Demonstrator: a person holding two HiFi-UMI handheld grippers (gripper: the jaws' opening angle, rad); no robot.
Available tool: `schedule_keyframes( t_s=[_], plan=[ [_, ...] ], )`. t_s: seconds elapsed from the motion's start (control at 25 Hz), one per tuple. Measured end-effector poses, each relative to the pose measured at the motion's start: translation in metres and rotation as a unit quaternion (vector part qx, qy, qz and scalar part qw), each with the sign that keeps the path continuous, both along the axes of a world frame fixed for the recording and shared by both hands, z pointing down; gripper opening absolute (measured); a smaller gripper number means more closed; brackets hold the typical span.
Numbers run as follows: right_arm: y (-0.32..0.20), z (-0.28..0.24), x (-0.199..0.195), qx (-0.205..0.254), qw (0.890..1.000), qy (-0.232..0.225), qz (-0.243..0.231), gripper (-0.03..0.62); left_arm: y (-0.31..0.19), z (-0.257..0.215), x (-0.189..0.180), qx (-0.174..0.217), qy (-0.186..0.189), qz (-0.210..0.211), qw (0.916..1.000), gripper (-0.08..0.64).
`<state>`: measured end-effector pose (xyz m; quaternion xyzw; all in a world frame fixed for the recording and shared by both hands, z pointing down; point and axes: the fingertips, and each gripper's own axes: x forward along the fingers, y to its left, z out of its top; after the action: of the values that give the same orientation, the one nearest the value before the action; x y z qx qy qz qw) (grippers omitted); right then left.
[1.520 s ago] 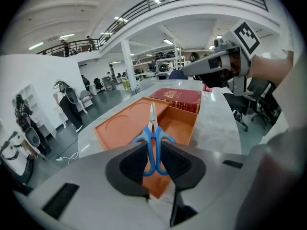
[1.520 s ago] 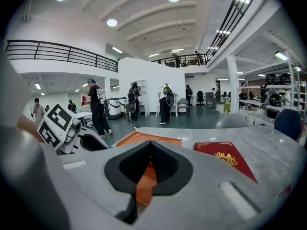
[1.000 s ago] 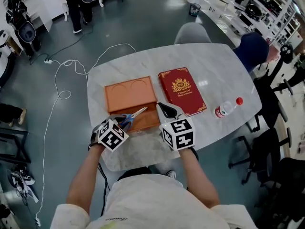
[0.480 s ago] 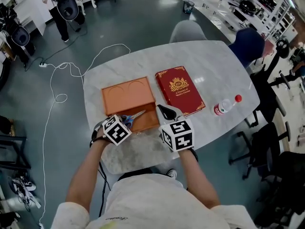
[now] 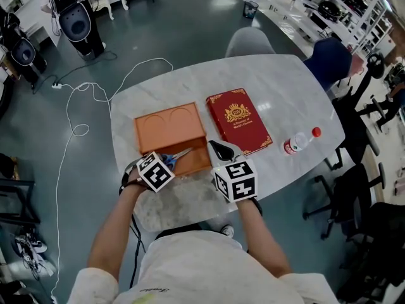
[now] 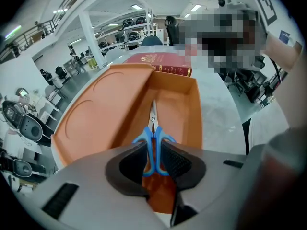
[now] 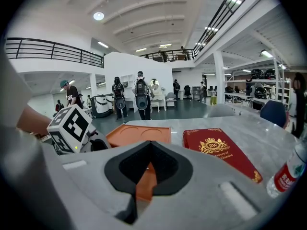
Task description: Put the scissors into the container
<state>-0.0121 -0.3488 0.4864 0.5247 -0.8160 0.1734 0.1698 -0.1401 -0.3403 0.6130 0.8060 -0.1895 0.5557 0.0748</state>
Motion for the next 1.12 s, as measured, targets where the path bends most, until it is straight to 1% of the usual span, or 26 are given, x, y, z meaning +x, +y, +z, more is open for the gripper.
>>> schedule_keyframes(
  t_s=[0.24, 0.36, 0.56, 0.72, 0.84, 0.92, 1.0, 1.12],
  plan=[
    [0.006, -0.001, -0.001, 0.001, 1.000, 0.000, -0.004, 0.003, 0.004, 0.000, -0.003, 0.008, 0.000, -0.005, 1.0000, 0.086],
    [0.006, -0.001, 0.001, 0.000, 1.000, 0.000, -0.008, 0.003, 0.002, -0.004, -0.001, 0.013, 0.008, -0.016, 0.9998, 0.086],
    [0.007, -0.002, 0.003, -0.001, 1.000, -0.001, -0.020, 0.003, -0.004, -0.017, -0.001, 0.032, 0.020, -0.046, 0.9982, 0.086],
    [0.006, -0.004, 0.009, 0.004, 1.000, -0.003, -0.030, 0.003, -0.009, -0.031, -0.001, 0.055, 0.035, -0.084, 0.9943, 0.086],
    [0.008, -0.008, 0.009, 0.008, 0.999, -0.004, -0.042, 0.003, -0.010, -0.048, -0.004, 0.073, 0.056, -0.119, 0.9885, 0.086],
    [0.012, -0.012, 0.008, 0.013, 0.999, -0.006, -0.051, 0.003, -0.007, -0.061, -0.009, 0.086, 0.073, -0.146, 0.9828, 0.086],
    [0.015, -0.017, 0.004, 0.018, 0.998, -0.008, -0.060, 0.003, -0.004, -0.075, -0.016, 0.102, 0.091, -0.173, 0.9753, 0.086],
    [0.021, -0.025, -0.001, 0.025, 0.997, -0.010, -0.073, 0.003, 0.001, -0.097, -0.028, 0.127, 0.118, -0.214, 0.9614, 0.084]
  ],
)
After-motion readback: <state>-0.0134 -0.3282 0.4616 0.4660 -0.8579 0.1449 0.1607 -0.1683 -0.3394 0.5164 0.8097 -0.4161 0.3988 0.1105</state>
